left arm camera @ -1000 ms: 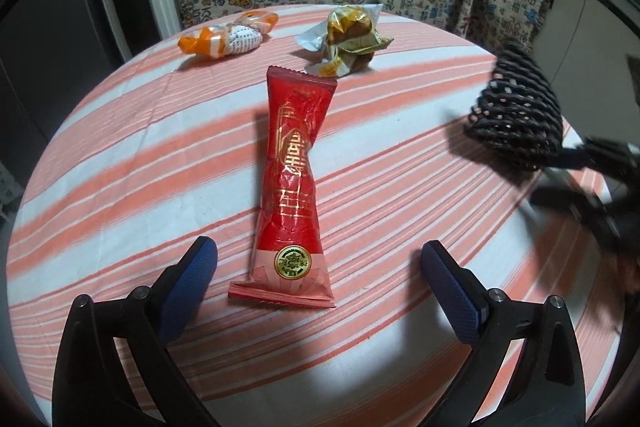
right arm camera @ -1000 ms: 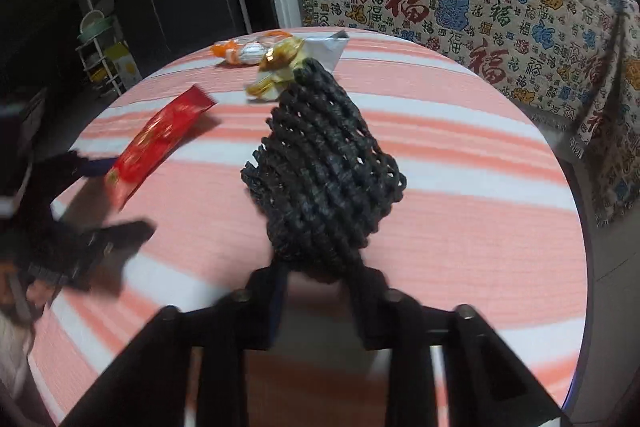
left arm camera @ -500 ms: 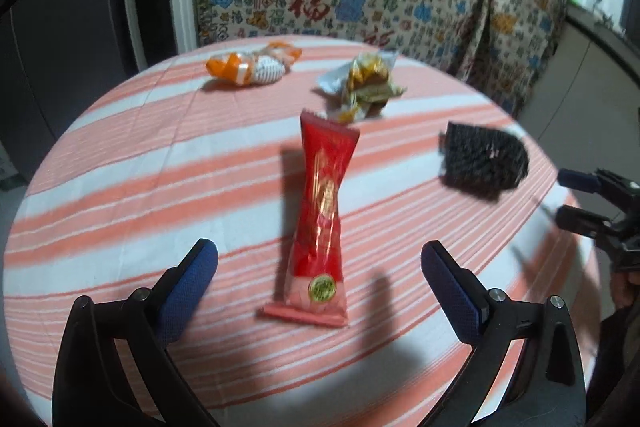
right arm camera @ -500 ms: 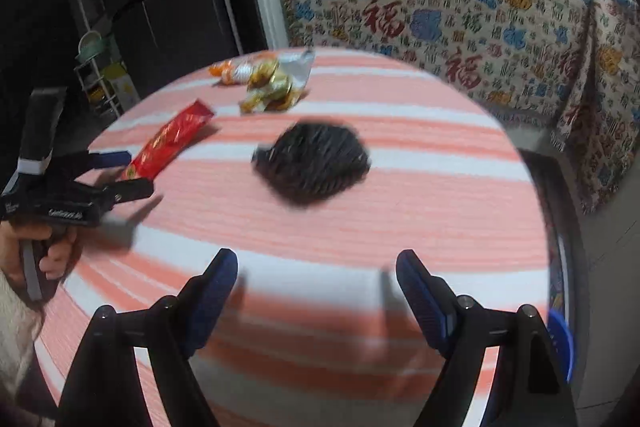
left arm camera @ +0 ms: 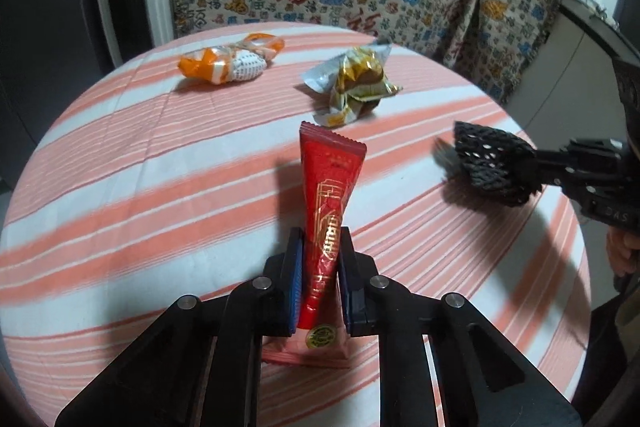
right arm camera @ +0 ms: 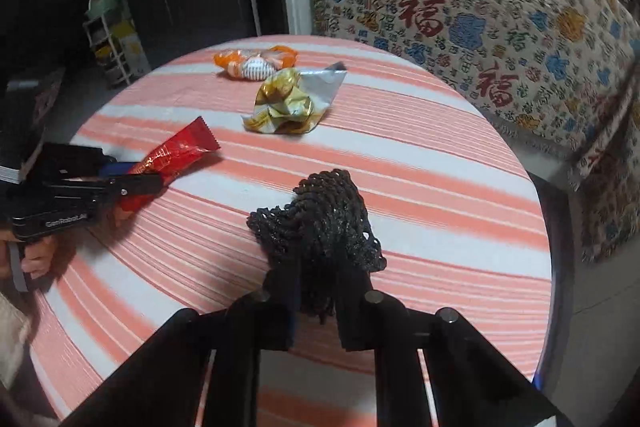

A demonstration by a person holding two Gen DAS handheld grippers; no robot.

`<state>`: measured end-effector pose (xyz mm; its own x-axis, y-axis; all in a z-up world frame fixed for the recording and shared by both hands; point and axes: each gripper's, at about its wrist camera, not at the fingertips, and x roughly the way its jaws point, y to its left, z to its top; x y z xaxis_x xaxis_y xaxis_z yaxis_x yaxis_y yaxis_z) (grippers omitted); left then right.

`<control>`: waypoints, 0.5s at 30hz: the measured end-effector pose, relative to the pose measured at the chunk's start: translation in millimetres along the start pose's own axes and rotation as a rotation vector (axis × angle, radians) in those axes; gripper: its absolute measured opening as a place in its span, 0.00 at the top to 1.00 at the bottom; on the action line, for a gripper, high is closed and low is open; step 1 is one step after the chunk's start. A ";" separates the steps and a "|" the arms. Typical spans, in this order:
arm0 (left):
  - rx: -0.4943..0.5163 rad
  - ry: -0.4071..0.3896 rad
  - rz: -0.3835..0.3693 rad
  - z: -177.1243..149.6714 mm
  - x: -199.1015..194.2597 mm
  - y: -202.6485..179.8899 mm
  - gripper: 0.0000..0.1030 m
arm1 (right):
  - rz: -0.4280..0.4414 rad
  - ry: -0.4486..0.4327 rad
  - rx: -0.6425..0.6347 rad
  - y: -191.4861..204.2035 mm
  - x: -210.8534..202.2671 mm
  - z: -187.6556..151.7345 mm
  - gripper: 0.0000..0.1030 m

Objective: Collect trash
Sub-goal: 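Carry the red snack bar and black scrubber over the blue basket and open both grippers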

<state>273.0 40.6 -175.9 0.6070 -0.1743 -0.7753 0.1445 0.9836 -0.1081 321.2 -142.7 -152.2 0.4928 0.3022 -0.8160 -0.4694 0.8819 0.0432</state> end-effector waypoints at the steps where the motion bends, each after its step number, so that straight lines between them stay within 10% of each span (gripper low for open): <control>1: -0.015 -0.007 -0.003 -0.5 -2.5 0.5 0.88 | 0.008 -0.013 0.018 -2.1 -7.4 -3.4 0.87; 15: 0.056 -0.034 -0.155 17.1 -29.0 -105.7 0.90 | 0.021 -0.115 0.180 -50.8 -82.5 -47.8 0.87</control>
<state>253.4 -59.1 -131.3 0.6001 -0.3261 -0.7304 0.2815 0.9408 -0.1888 269.4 -229.8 -114.7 0.5695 0.3515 -0.7430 -0.3470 0.9223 0.1704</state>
